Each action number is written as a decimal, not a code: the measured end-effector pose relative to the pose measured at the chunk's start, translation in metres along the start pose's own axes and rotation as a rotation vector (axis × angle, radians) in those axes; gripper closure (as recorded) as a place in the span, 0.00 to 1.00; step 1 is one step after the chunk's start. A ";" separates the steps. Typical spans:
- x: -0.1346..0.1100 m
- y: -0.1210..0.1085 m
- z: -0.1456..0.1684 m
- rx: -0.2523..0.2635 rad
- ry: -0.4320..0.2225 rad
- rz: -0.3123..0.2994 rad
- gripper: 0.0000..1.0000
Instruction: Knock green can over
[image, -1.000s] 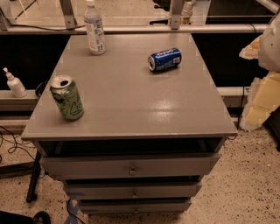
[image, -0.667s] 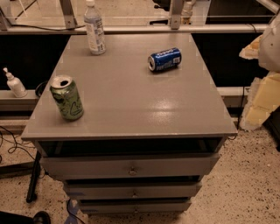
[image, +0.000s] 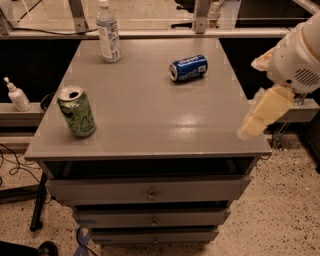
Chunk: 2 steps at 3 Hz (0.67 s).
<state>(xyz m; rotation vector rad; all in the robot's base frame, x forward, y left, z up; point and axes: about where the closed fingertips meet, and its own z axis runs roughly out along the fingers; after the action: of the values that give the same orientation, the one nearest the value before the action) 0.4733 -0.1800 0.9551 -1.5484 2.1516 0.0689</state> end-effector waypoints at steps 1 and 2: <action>-0.032 -0.004 0.035 0.004 -0.152 0.067 0.00; -0.074 -0.001 0.056 0.014 -0.330 0.165 0.00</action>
Offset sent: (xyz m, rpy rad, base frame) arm 0.0743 0.1258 -0.0056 0.6179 -0.1988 -0.1684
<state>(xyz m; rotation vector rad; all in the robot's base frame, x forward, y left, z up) 0.5116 -0.0977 0.9364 -1.2479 2.0036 0.3387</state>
